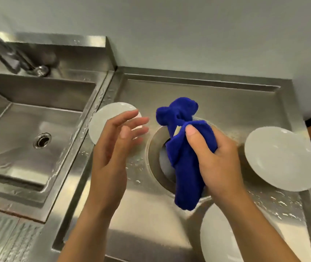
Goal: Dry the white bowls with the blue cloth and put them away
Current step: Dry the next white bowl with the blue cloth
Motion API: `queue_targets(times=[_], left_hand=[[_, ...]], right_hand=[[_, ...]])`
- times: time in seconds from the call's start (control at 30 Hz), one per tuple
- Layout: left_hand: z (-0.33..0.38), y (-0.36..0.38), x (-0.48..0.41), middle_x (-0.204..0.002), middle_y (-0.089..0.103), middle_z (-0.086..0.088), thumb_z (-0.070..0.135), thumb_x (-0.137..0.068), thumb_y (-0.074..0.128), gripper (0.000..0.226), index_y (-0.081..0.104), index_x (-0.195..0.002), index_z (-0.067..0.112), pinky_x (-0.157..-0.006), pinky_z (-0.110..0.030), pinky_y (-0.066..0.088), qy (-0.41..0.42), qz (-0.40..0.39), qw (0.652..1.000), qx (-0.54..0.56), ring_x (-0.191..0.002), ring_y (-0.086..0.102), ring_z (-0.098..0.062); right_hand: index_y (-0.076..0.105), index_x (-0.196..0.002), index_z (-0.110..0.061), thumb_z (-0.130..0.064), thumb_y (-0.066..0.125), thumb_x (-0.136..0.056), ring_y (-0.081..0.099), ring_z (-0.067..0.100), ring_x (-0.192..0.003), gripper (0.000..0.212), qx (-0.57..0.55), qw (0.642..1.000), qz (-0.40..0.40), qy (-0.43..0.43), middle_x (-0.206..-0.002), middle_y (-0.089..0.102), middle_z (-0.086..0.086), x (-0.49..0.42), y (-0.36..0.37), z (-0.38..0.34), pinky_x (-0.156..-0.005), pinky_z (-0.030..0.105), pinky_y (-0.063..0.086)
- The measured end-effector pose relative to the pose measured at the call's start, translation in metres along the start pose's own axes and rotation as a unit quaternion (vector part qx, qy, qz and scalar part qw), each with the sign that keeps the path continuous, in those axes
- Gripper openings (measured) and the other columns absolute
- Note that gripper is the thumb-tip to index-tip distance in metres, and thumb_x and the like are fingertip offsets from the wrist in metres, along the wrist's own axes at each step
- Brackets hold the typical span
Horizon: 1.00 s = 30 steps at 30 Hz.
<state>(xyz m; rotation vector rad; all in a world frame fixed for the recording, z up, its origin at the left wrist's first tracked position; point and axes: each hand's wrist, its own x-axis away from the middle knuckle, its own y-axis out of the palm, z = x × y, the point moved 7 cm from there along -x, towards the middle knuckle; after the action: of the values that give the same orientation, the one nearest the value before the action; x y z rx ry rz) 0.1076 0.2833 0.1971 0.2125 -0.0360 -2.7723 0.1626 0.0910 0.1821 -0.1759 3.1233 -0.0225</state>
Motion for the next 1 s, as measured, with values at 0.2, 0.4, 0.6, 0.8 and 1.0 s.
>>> queue_targets(times=[0.2,0.4,0.6,0.8,1.0], left_hand=[[-0.001,-0.091,-0.053,-0.13,0.075,-0.005,0.048,-0.1,0.051,0.035,0.07,-0.126,0.034,-0.108,-0.05,0.047,-0.004,0.056,0.998,-0.02,-0.124,0.069,-0.027],[-0.053,-0.147,-0.078,-0.128,0.075,0.001,0.052,-0.095,0.056,0.037,0.071,-0.123,0.032,-0.096,-0.03,0.055,-0.064,0.116,0.991,-0.014,-0.125,0.067,-0.025],[-0.127,-0.178,-0.085,-0.128,0.074,0.009,0.061,-0.087,0.061,0.04,0.07,-0.121,0.042,-0.104,-0.038,0.052,-0.149,0.181,0.972,-0.021,-0.124,0.068,-0.016],[-0.205,-0.189,-0.073,-0.115,0.067,0.031,0.037,-0.098,0.071,0.046,0.051,-0.139,0.043,-0.072,-0.008,0.054,-0.271,0.199,0.936,-0.107,-0.101,0.069,0.013],[-0.244,-0.169,-0.075,-0.115,0.075,0.007,0.022,-0.099,0.071,0.034,0.063,-0.13,0.032,-0.059,-0.026,0.064,-0.36,0.163,0.918,-0.039,-0.093,0.077,-0.014]], right_hand=[[0.07,-0.071,-0.038,-0.051,0.063,-0.086,0.055,-0.001,-0.053,0.021,-0.012,0.998,-0.053,-0.014,-0.06,0.064,-0.017,-0.05,0.105,-0.01,-0.052,0.011,0.045],[0.07,-0.073,-0.036,-0.053,0.063,-0.085,0.055,0.0,-0.054,0.022,0.0,0.997,-0.068,0.027,-0.061,0.063,-0.015,-0.089,0.167,0.032,-0.051,0.016,0.047],[0.07,-0.072,-0.042,-0.052,0.064,-0.088,0.058,-0.002,-0.058,0.02,0.031,0.995,-0.066,0.069,-0.064,0.065,-0.017,-0.118,0.203,0.09,-0.054,0.016,0.049],[0.066,-0.064,-0.04,-0.045,0.066,-0.094,0.051,-0.002,-0.052,0.03,0.068,0.992,-0.045,0.101,-0.056,0.057,-0.019,-0.139,0.218,0.136,-0.05,0.013,0.042],[0.071,-0.077,-0.034,-0.061,0.066,-0.079,0.058,0.012,-0.069,0.028,0.036,0.989,-0.006,0.142,-0.071,0.063,-0.008,-0.143,0.212,0.158,-0.064,0.037,0.051]])
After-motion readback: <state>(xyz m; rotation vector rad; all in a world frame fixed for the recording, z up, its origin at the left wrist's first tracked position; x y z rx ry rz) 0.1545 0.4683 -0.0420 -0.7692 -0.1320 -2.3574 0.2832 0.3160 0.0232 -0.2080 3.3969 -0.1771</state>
